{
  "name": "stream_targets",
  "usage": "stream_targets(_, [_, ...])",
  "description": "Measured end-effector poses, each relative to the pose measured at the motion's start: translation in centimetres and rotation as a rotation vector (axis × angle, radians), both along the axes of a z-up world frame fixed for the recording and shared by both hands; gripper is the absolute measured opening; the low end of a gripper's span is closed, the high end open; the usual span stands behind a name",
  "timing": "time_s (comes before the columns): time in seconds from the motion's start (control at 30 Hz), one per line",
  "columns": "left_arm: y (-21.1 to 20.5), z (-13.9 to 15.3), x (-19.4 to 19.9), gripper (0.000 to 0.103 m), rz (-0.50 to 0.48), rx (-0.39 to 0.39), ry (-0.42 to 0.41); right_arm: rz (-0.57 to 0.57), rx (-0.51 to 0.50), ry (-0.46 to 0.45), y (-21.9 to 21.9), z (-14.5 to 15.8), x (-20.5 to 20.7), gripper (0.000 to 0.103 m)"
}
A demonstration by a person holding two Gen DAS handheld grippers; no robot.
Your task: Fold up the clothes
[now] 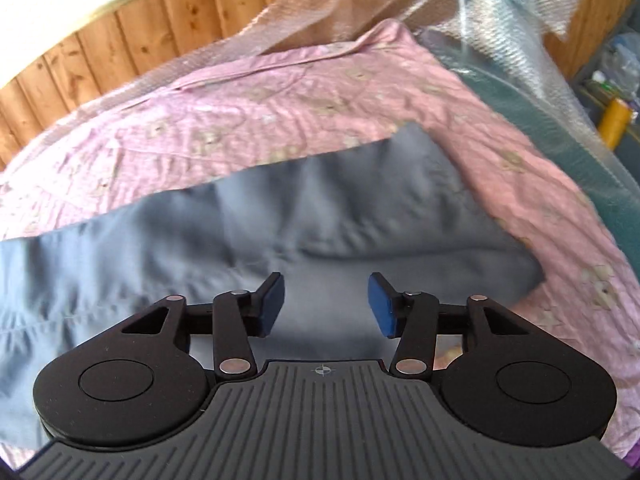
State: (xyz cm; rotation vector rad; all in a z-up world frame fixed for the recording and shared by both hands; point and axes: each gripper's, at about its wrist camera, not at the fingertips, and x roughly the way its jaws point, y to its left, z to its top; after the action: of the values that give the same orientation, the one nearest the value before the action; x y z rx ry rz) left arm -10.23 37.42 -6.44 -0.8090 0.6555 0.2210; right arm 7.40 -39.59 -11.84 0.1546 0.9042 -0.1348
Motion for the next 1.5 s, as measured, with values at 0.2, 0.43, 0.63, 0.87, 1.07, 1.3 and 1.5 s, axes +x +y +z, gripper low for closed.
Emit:
stream_targets(0.2, [-14.7,-1.5,12.0,0.048,-0.373,-0.027,0.025,0.112,-0.012,0.01,2.5,-1.1,2.5,0.054])
stream_targets(0.43, [-28.4,-10.6,22.7,0.042,-0.559,0.141,0.257,0.241,-0.051,0.12,2.3,-6.6,9.6,0.053])
stream_targets(0.63, [-26.8,-12.9,27.2,0.004,-0.369,0.177,0.323,0.366,-0.09,0.078,2.4,-7.5,16.4,0.074])
stream_targets(0.87, [-28.6,-9.0,28.7,0.02,-0.386,0.262,0.303,0.341,0.027,0.014,-2.1,-3.7,15.2,0.045])
stream_targets(1.07, [-36.0,-9.0,25.9,0.041,-0.672,0.224,0.259,0.326,0.058,-0.011,-6.2,-2.6,4.5,0.053])
stream_targets(1.3, [-39.2,-12.9,29.5,0.009,-0.645,0.465,0.369,0.365,-0.071,-0.016,-4.7,-8.2,7.1,0.093])
stream_targets(1.5, [-38.8,-10.5,31.8,0.019,-0.592,0.469,0.411,0.326,-0.004,-0.015,-7.1,-6.9,7.8,0.07])
